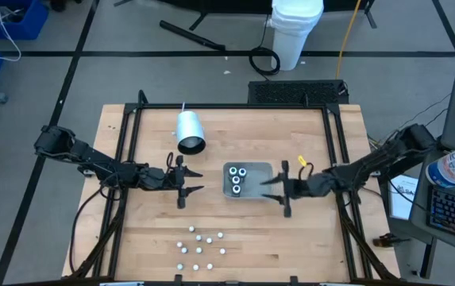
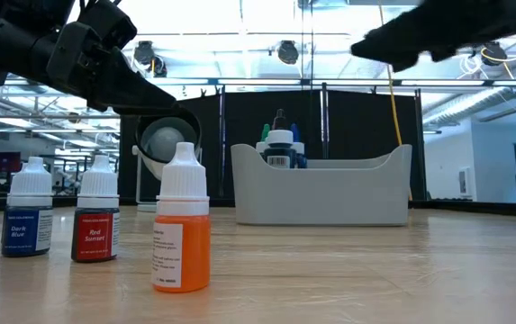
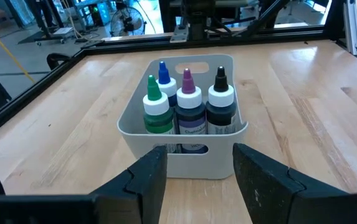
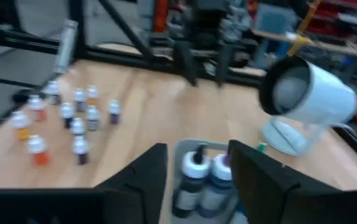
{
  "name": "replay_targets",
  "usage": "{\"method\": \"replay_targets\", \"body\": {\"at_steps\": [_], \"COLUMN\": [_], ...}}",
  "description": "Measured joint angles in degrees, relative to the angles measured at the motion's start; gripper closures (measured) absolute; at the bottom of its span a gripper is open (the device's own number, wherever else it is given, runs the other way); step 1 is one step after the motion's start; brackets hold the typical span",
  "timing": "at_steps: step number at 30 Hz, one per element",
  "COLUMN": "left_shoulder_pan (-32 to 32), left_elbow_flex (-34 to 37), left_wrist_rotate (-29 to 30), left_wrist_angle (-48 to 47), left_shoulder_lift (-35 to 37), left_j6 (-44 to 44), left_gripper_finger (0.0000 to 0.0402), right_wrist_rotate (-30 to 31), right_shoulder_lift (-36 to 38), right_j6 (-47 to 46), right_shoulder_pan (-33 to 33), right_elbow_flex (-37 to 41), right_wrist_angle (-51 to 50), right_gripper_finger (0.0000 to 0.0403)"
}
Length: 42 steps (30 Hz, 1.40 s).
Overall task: Pick & Place food coloring
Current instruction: Put the small violet food coloring bottle into the white bin
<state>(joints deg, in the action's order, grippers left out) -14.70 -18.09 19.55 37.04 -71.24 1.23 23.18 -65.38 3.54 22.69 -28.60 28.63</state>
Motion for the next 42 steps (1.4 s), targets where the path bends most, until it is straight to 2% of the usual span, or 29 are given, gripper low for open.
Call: {"method": "replay_targets", "body": {"at_steps": [4, 8, 10, 19, 25, 31, 35, 42], "left_shoulder_pan": [0.00, 0.00, 0.00, 0.00, 0.00, 0.00, -1.42, -7.42], "left_elbow_flex": [0.00, 0.00, 0.00, 0.00, 0.00, 0.00, 0.00, -3.33], "left_wrist_rotate": [0.02, 0.02, 0.02, 0.00, -0.01, -0.49, -7.21, -5.07], "left_wrist_angle": [0.01, 0.29, 0.78, 1.18, 3.10, 6.11, 3.82, -1.51], "left_shoulder_lift": [0.00, 0.00, 0.00, 0.00, 0.00, 0.00, -0.02, 0.00], "left_j6": [0.02, -1.03, -2.03, -2.68, -9.60, -9.83, -10.91, -10.86], "left_gripper_finger": [0.0213, 0.0213, 0.0213, 0.0213, 0.0213, 0.0213, 0.0213, 0.0213], "right_wrist_rotate": [0.83, 0.87, 0.83, 0.60, 0.54, 0.54, 0.35, -0.98], "right_shoulder_lift": [-0.49, -0.47, -0.36, -0.36, -1.11, -1.06, -1.08, -1.08], "right_j6": [1.96, 3.79, 5.41, 8.00, 5.74, 5.35, 0.31, 0.05], "right_shoulder_pan": [2.32, 1.99, 1.30, 0.58, 1.04, 1.04, 1.27, 1.71], "right_elbow_flex": [5.49, 10.01, 11.71, 13.55, 13.55, 13.53, 13.47, 13.49], "right_wrist_angle": [10.09, 17.50, 21.81, 24.35, 24.62, 30.44, 25.81, 20.12], "right_gripper_finger": [0.0313, 0.0377, 0.0396, 0.0388, 0.0388, 0.0387, 0.0387, 0.0387]}}
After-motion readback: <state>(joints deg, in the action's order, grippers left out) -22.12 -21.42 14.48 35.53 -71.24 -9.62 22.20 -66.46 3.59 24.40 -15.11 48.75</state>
